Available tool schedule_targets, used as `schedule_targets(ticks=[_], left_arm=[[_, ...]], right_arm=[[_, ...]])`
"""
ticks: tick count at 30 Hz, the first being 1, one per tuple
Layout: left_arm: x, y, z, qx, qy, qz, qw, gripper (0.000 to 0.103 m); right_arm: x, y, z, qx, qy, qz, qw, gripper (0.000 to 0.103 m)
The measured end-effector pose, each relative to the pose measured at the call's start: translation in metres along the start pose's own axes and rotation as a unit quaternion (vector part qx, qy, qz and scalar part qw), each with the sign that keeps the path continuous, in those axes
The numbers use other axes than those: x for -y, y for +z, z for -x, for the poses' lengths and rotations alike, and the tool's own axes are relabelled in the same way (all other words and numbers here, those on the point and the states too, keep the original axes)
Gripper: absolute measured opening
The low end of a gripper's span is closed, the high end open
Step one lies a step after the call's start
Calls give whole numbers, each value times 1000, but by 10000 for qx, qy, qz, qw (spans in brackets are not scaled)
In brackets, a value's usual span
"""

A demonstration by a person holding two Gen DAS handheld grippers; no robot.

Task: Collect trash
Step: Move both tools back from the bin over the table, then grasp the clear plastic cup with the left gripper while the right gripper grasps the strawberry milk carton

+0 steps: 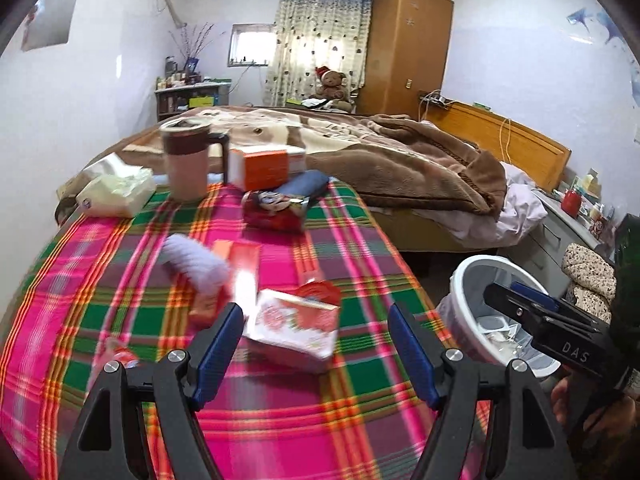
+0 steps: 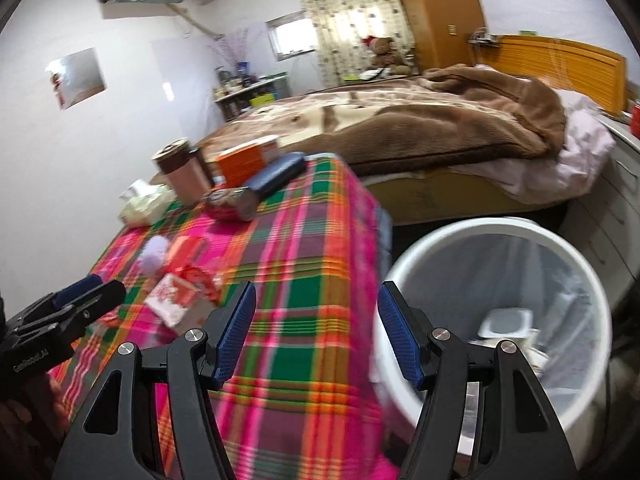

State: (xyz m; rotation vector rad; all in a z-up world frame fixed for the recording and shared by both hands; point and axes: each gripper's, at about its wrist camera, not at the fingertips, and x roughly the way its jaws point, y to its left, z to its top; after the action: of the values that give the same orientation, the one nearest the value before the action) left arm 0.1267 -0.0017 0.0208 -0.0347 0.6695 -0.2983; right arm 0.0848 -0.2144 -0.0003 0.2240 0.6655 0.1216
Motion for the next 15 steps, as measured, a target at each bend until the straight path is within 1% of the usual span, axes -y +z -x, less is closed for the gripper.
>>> schedule_targets(ticks=[3,6,8,9,15], left_arm=[[-20,-5,6,1,227,6,9997,75],[-44,-10,12,-21,205,146,9997,75],[-57,-12,13,-55,312,173,9993,75],[-64,-14,14,-66,390,208,9990,75],[-99,-21,20,-111,534,331,9980,76]], right_arm=[[-19,-1,-8,-37,165,235,9996,65],[-37,-2,-17,-101,400,444,9982,65],[-47,-3,-22,-148,510,554,9971,65],[-51,-3,-25,-170,550,613,9965,65],[-75,-4,-46,-409,643,917,9929,65]])
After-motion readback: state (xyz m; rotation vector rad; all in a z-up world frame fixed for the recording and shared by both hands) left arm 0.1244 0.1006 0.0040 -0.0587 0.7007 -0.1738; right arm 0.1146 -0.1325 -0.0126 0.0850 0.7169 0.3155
